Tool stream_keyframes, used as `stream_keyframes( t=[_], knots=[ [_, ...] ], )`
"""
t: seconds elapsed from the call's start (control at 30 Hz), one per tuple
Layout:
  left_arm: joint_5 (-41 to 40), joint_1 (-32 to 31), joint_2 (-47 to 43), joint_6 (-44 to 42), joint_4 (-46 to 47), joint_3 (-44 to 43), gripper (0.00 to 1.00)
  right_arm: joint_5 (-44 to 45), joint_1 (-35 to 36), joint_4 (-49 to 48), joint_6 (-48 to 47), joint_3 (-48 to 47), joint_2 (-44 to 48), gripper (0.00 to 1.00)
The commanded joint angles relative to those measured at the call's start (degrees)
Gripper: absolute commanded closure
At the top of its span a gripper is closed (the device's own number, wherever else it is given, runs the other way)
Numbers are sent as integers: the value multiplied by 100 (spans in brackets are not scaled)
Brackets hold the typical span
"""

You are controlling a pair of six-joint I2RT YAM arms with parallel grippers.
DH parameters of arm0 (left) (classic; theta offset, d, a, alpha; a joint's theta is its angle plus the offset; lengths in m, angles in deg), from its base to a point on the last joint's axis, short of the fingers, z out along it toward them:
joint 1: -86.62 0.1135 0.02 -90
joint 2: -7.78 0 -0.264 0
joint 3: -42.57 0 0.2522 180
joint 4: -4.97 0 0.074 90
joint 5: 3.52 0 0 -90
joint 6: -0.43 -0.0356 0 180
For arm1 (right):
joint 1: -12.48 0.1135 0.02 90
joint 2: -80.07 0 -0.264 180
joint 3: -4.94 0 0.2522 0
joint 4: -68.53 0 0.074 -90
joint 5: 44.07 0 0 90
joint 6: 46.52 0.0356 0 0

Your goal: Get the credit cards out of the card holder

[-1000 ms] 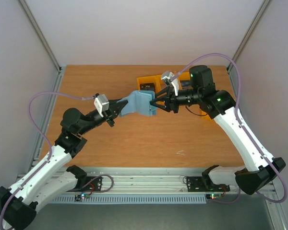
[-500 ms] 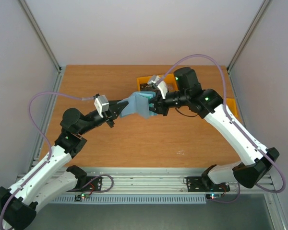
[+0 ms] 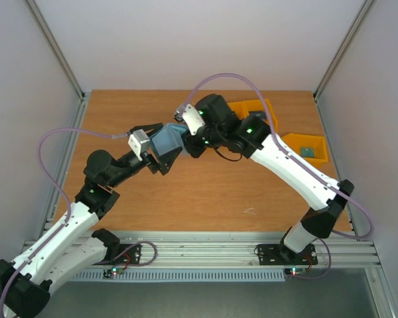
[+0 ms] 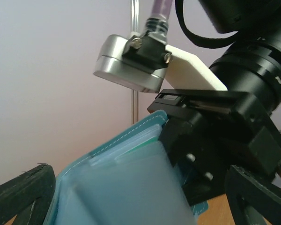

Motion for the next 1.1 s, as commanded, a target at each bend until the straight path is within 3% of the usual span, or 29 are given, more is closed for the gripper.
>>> stream_keyframes(
  t=[0.0, 0.13, 0.33, 0.63, 0.73, 0.87, 1.07],
  knots=[
    [-266, -6, -45, -36, -23, 141, 1, 1472, 376, 472, 611, -570, -320, 99],
    [-530, -6, -2, 74, -324, 165, 1, 1754, 532, 462, 726, -745, -407, 99],
    [-1481, 8, 27, -22, -620, 209, 1, 1209, 554, 519, 463, -890, -363, 99],
    [-1686, 355, -6, 357, -777, 223, 23, 36, 359, 634, 52, -960, -114, 99],
    [-1195, 649, -117, 885, -671, 219, 29, -673, 130, 712, -156, -867, 48, 99],
    [-11, 818, -240, 1238, -437, 181, 47, -1466, -41, 685, -420, -663, 282, 99],
    [1809, 831, -293, 1307, -285, -13, 51, -2510, -279, 628, -647, -539, 529, 99]
  ],
)
